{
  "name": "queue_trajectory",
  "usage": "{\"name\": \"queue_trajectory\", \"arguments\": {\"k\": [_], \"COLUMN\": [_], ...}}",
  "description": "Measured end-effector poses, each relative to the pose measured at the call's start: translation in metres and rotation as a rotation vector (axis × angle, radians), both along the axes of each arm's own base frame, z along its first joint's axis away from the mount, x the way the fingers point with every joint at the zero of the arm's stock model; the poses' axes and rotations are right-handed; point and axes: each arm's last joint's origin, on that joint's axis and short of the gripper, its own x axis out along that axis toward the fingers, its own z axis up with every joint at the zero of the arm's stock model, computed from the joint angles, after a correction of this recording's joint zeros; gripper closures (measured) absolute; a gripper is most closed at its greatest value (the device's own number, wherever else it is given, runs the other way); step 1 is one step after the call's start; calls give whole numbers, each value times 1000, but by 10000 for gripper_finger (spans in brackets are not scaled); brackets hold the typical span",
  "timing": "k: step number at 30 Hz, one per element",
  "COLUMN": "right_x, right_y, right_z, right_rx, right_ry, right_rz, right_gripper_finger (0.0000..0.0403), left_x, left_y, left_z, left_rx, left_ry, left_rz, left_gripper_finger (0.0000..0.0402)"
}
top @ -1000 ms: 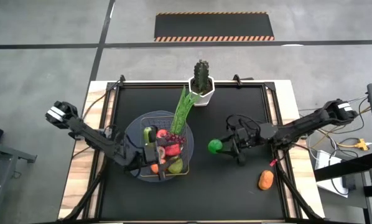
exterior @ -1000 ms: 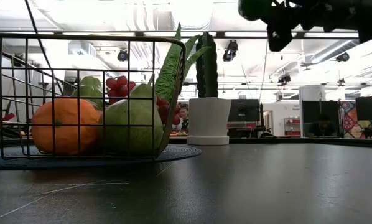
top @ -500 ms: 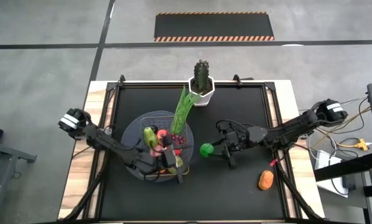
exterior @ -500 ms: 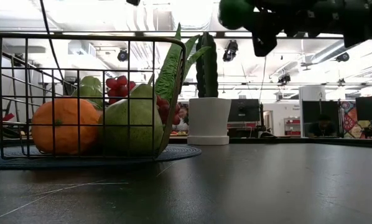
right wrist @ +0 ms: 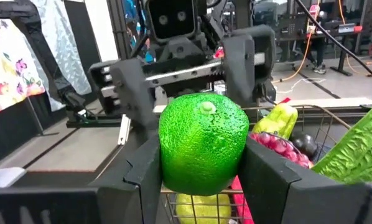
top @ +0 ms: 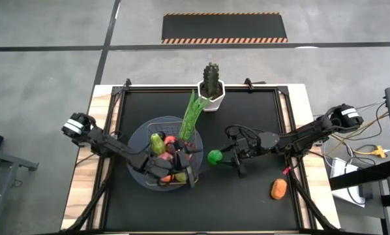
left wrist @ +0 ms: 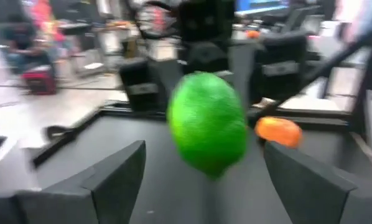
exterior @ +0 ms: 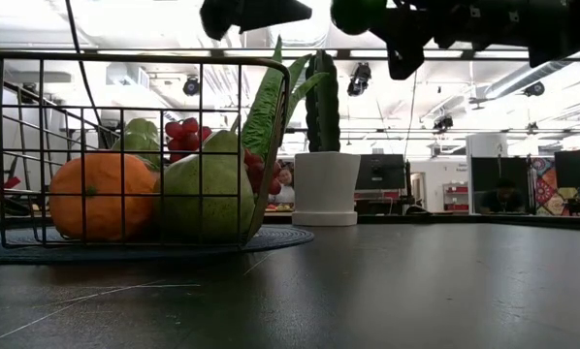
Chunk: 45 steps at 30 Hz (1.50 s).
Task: Build produce basket
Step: Put the green lime into the wire basket
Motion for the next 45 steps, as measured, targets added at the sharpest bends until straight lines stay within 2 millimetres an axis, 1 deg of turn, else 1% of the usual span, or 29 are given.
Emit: {"name": "queue_trajectory", "arguments": {"k": [3, 9, 13, 15, 19, 26, 29, 31, 34, 39, 42, 45], "right_x": [0, 0, 0, 0, 0, 0, 0, 0, -1, -6, -12, -20], "right_y": [0, 0, 0, 0, 0, 0, 0, 0, 0, 0, -2, -4], "right_z": [0, 0, 0, 0, 0, -1, -1, 0, 1, 6, 9, 14], "right_rx": [-4, -4, -4, -7, -13, -30, -22, -24, -17, 5, 7, 17], "right_ry": [-3, -2, -2, -2, -3, 0, 1, 1, -4, 14, 55, 91], "right_rz": [0, -1, -1, -1, -2, -11, -10, -2, 24, 30, 32, 31], "right_gripper_finger": [238, 238, 238, 238, 238, 237, 218, 196, 158, 106, 86, 74], "left_x": [5, 19, 22, 22, 22, 22, 22, 22, 22, 19, 14, 7], "left_y": [4, 11, 11, 11, 11, 11, 11, 11, 10, 1, -9, -19], "left_z": [-2, -14, -18, -19, -19, -19, -19, -19, -19, -17, -15, -10], "left_rx": [-15, -21, -25, -21, -21, -20, -23, -24, -28, -31, -35, -40], "left_ry": [-11, -20, -40, -38, -42, -40, -42, -42, -48, -50, -57, -58], "left_rz": [-64, -46, -47, -48, -49, -50, -50, -51, -54, -75, -105, -139], "left_gripper_finger": [89, 88, 89, 96, 130, 221, 249, 255, 255, 254, 253, 253]}}
